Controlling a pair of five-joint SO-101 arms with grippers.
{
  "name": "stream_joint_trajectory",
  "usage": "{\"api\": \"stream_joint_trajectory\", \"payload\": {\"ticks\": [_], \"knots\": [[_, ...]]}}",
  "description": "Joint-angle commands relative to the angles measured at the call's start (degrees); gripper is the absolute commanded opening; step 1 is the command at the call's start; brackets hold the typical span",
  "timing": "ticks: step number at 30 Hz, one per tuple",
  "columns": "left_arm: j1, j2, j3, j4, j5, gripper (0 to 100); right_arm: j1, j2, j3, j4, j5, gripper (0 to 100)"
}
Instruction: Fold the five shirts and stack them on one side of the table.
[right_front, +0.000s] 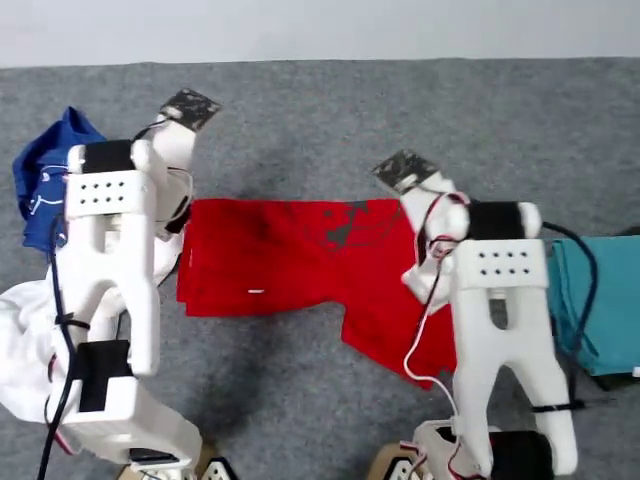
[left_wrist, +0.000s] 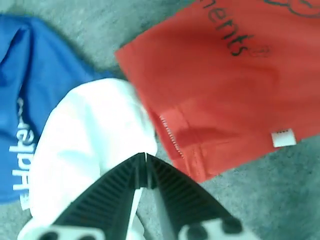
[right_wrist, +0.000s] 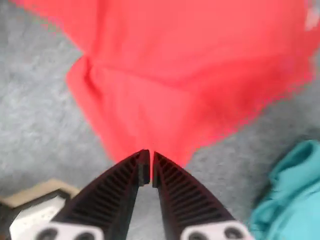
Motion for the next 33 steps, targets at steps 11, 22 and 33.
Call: {"api": "stream_joint_trajectory", "payload": {"ticks": [11,22,33], "knots": [[0.8,6.4,-0.7,-6.9,6.8,0,3.6,-1.6,9.7,-26.3,-1.1,1.1],[1.9,18.4,-0.7,-11.3,6.9,0,6.3,15.8,8.8,-48.4,-0.7,1.0],[1.8,18.4,-0.7,-11.4,6.9,0,11.9,40.9,-15.9,-48.3,-0.7,0.9]]}}
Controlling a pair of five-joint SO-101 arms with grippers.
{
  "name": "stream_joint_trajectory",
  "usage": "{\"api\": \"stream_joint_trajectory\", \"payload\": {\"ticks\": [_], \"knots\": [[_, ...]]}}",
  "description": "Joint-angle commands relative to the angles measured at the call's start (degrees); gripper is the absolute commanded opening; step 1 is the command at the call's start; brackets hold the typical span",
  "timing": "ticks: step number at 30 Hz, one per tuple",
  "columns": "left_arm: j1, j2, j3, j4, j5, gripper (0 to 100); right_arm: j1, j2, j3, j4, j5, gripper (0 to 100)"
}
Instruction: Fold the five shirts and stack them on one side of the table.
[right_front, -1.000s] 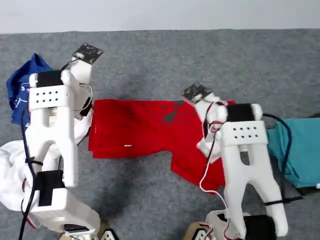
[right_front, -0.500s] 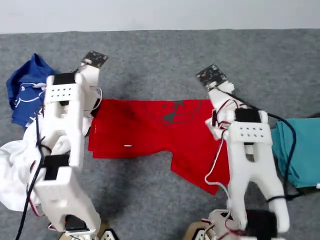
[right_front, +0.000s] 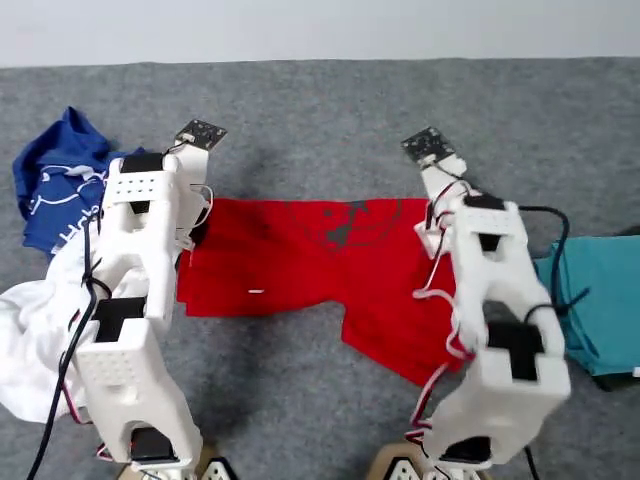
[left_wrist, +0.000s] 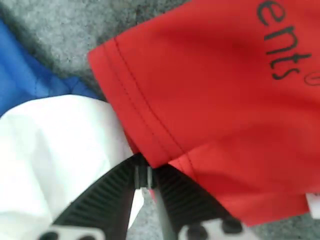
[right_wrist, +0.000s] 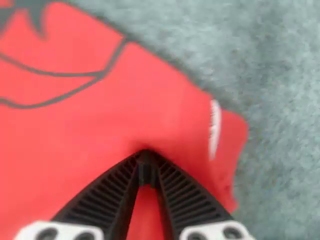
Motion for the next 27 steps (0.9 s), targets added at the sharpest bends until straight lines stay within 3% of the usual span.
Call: {"api": "stream_joint_trajectory", "payload": {"ticks": [1,6,9,18,21,27], "knots": [[0.4,-0.4,-0.7,-0.9,0.4,0,2.4,6.3,-12.7,2.2,-0.2,0.9],[0.4,-0.5,-1.9,-0.4,0.4,0,3.4,13.9,-26.7,11.1,-0.2,0.9],[0.4,-0.7,-6.3,4.5,0.2,0,2.8,14.7,-32.5,16.2,-0.2,0.9],[1.4,-10.0,-16.0,16.7,-1.7,0,-5.9,10.8,-40.5,34.3,-0.2,0.9],[4.9,-13.6,-13.0,20.9,-4.9,0,-8.8,7.9,-40.5,39.9,-0.4,0.9],[11.4,-16.4,4.6,17.5,-5.2,0,-10.2,3.3,-40.5,48.2,-0.6,0.9]]}}
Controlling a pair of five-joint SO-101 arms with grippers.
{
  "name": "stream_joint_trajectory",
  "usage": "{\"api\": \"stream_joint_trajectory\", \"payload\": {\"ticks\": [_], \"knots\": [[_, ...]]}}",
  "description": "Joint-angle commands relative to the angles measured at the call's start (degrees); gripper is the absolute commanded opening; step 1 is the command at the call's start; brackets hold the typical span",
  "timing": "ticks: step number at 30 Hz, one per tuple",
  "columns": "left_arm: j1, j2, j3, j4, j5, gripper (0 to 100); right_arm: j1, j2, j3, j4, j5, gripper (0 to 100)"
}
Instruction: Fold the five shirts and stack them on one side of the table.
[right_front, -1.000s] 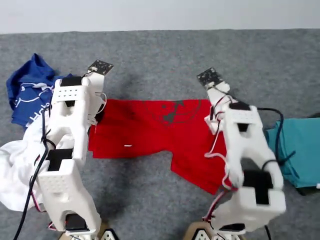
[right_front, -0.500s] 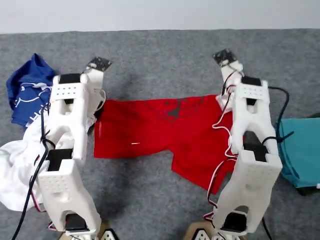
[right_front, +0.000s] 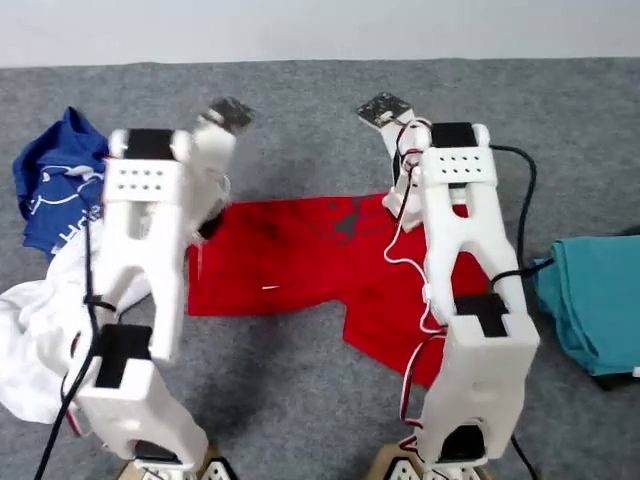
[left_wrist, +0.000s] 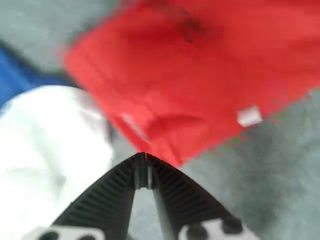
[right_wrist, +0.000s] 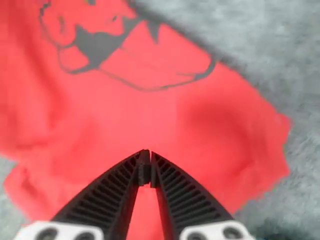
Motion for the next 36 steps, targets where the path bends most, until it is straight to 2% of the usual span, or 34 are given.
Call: {"api": "stream_joint_trajectory", "payload": {"ticks": [1,10,15,22,30,36], "knots": [[3.1,-3.1,9.2,-3.2,-0.7,0,-0.2,-5.8,-3.1,4.4,-0.6,0.9],[3.2,-0.4,24.4,-17.7,-0.7,0,5.9,-9.0,-2.8,9.4,-0.6,0.9],[0.4,7.3,24.5,-14.8,-2.7,0,7.7,-10.7,-2.8,9.5,-0.3,0.9],[-6.4,6.9,23.8,-11.2,-7.7,0,7.3,-10.8,-2.8,9.5,-0.4,0.9],[-2.5,-1.2,23.7,-9.0,-7.6,0,5.7,-10.7,-2.8,9.5,-0.5,0.9],[0.0,-12.7,23.5,-7.6,-7.3,0,3.6,-11.2,-2.9,13.8,-0.5,0.9]]}}
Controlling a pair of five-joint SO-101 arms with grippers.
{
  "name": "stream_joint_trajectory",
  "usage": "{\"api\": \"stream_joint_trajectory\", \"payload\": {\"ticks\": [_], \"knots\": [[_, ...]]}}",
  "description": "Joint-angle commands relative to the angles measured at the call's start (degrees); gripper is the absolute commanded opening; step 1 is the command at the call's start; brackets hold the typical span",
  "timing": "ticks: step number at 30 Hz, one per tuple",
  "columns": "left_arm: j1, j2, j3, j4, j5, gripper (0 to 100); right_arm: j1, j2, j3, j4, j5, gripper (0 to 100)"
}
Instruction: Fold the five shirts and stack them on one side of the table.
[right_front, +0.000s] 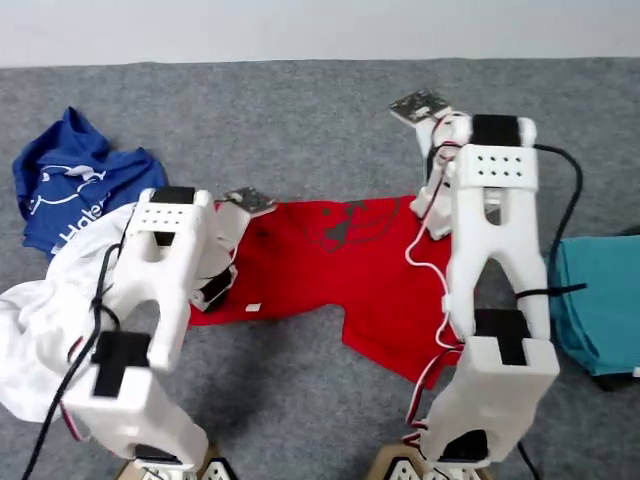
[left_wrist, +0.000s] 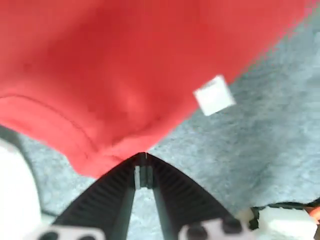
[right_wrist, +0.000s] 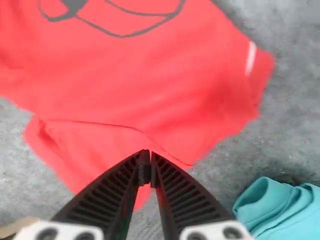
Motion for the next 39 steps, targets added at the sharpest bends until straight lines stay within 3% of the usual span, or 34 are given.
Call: {"api": "stream_joint_trajectory", "payload": {"ticks": [1,10,16,23,32,39], "knots": [[0.4,-10.3,-1.0,1.1,-0.2,0,-0.6,-4.0,-2.8,2.8,-0.5,0.9],[3.8,-22.5,-0.8,-3.6,5.2,0,4.7,-13.8,-2.0,2.9,-5.3,0.9],[14.5,-20.8,-0.9,-9.7,9.2,0,16.4,-23.9,4.1,2.9,-11.4,0.9],[26.5,-6.7,-5.6,-13.8,9.3,0,31.5,-37.2,16.1,2.6,-13.3,0.9],[37.5,15.1,-26.0,-6.2,9.2,1,47.2,-51.6,32.2,-0.8,-9.3,0.9],[41.2,26.3,-40.4,2.5,8.9,12,53.4,-61.0,42.5,-4.2,-2.7,0.9]]}}
